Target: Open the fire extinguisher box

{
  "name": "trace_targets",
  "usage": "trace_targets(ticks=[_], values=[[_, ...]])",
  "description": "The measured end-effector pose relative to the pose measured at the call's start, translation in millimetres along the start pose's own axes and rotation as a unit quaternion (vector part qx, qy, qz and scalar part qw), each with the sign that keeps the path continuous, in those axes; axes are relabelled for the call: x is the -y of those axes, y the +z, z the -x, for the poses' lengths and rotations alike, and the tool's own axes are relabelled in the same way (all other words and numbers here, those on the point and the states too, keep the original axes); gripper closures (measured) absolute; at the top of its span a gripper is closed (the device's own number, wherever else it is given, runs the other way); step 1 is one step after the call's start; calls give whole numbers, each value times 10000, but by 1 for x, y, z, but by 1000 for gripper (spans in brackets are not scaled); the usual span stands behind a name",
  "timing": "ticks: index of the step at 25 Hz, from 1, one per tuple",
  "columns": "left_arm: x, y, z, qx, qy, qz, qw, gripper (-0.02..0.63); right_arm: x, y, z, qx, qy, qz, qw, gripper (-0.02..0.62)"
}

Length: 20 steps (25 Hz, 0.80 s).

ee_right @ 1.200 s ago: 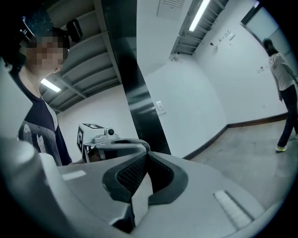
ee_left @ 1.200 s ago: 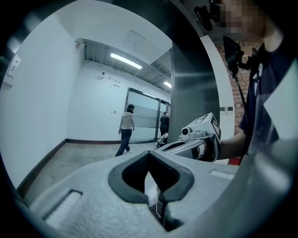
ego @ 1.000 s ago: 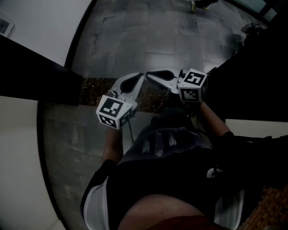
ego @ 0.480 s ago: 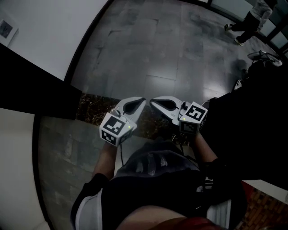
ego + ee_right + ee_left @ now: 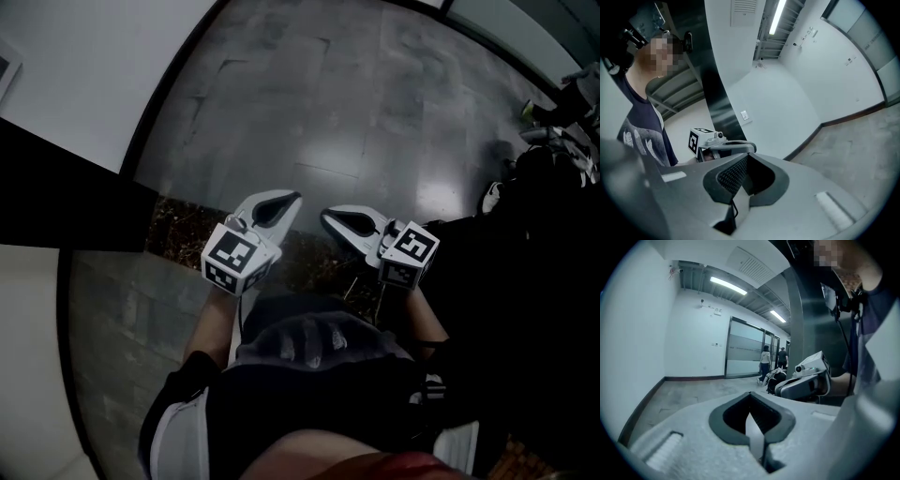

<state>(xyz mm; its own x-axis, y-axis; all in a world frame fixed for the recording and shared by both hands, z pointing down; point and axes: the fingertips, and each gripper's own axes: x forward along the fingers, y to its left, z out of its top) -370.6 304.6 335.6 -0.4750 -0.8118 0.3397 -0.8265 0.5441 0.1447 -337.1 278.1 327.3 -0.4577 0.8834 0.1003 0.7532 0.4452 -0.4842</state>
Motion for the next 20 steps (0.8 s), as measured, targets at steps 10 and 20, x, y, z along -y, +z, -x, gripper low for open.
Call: trace_targets(ticks=[10, 20], values=[[-135, 25, -43, 105, -537, -95, 9985, 604, 92, 71, -96, 393, -759, -137, 9962, 594], [-220, 71, -51, 854, -1087, -155, 9903, 604, 117, 107, -162, 284, -1335, 333, 9901, 594]])
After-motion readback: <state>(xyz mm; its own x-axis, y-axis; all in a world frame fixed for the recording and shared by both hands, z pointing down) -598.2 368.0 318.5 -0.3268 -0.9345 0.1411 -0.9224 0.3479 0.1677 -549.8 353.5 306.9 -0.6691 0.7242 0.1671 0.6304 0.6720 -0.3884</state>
